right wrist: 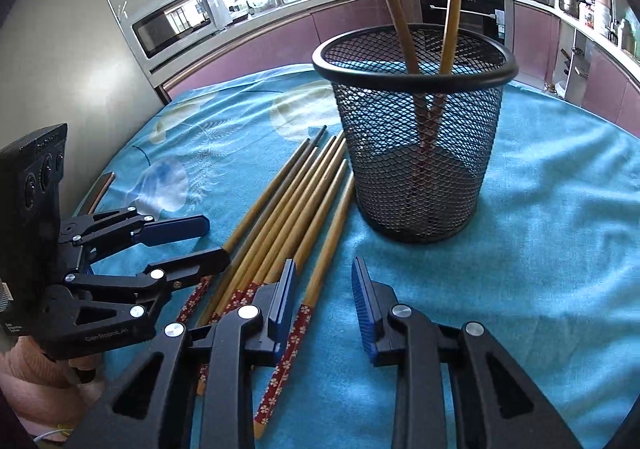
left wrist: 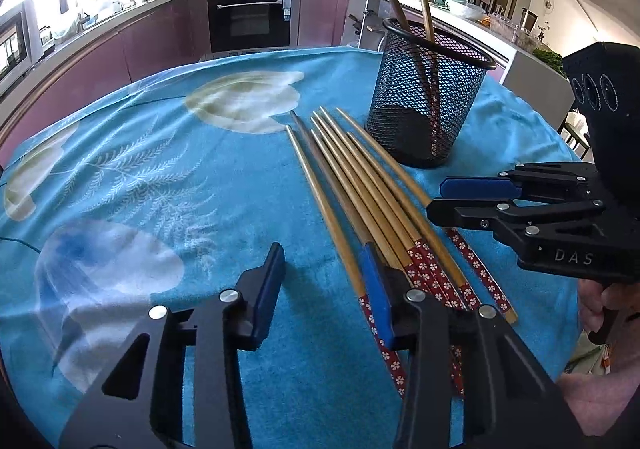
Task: Organize utensils
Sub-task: 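Open both tools and move them back over the chopstick pile, then grasp a chopstick with the left tool while the right tool grasps another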
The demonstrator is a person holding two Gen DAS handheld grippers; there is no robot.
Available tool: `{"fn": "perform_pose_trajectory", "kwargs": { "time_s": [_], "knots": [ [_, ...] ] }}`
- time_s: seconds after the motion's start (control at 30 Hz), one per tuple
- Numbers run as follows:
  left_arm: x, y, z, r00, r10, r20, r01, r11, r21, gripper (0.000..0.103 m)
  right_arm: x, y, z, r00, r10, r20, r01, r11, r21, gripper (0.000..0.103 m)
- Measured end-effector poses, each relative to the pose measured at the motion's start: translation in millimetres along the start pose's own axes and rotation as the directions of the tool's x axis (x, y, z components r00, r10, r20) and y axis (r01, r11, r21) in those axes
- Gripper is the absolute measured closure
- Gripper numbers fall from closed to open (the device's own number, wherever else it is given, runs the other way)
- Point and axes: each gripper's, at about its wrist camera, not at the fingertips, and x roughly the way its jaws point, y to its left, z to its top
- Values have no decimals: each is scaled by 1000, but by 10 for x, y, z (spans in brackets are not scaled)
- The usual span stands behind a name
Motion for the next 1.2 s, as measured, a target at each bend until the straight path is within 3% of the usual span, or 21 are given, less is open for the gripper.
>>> {"fn": "perform_pose_trajectory", "kwargs": {
  "time_s": [0.23, 0.3, 0.47, 0.77, 0.97, 1.2],
  "knots": [
    [103, -28, 80, 999, 27, -16, -27, 1000, 6, 69, 91, 82, 81, 999, -55, 4, 55, 998, -32, 79],
    [126, -32, 109, 999, 35, -17, -36, 999, -1, 70, 108, 58, 100, 999, -52, 5, 52, 999, -14, 84],
    [141, -19, 132, 1000, 23, -19, -24, 999, -37, 92, 98, -57, 92, 1000, -5, 6, 5, 998, 57, 96],
    [-6, 42, 88, 1000, -2, 25, 4, 997, -82, 95, -151, -142, 43, 994, 67, 82, -75, 992, 103, 98],
    [-55, -58, -2, 999, -44, 17, 44, 998, -42, 95, -135, -17, -36, 993, 112, 24, -112, 993, 29, 98],
    [14, -81, -25, 999, -53, -7, 53, 998, -22, 95, -49, 35, -12, 998, 57, -17, -57, 998, -10, 94]
  ]
}}
